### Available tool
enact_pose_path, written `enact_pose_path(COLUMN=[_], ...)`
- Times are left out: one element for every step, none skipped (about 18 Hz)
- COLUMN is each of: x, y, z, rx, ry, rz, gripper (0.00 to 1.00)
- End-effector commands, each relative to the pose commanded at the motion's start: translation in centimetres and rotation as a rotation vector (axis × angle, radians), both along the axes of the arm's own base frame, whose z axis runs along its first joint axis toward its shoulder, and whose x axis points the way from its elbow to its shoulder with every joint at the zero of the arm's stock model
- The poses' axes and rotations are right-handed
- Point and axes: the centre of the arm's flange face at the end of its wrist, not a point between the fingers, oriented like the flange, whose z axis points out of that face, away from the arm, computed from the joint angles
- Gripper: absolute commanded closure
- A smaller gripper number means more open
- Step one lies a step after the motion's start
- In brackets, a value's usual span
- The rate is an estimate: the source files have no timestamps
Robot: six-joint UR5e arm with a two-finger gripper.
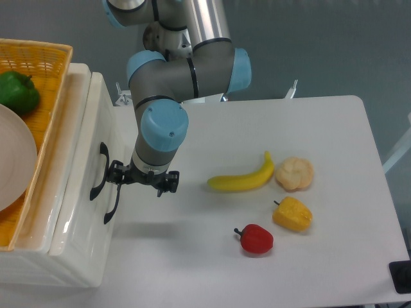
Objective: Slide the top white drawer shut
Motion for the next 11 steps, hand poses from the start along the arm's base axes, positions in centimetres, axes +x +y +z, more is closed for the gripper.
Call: enact_pose_path(x=[-0.2,-0.6,-0.9,-1.5,-2.2,-2.9,-3.6,-4.2,-5.0,-6.0,-6.9], y=[0.0,0.1,0.0,-0.3,-0.6,-0.7,-0.7,-0.8,-1.0,-1.4,-1.7], z=[0.0,0.3,0.3,0.4,0.8,1.4,1.8,2.1,2.4,2.8,3.4], rx=[0.002,0.005,0.004,0.006,0.013,0.022,0.028,0.034,0.04,0.049,0.063], ry=[0.003,0.008,0.011,0.012,0.018,0.026,0.034,0.039,0.047,0.055,0.068], rz=[-0.004,-0.003,0.002,0.011,0.023,0.032,0.04,0.048,0.051,0.052,0.042], gripper=[0.0,0.0,0.0,0.0,0.0,0.0,0.0,0.0,0.0,0.0,0.0])
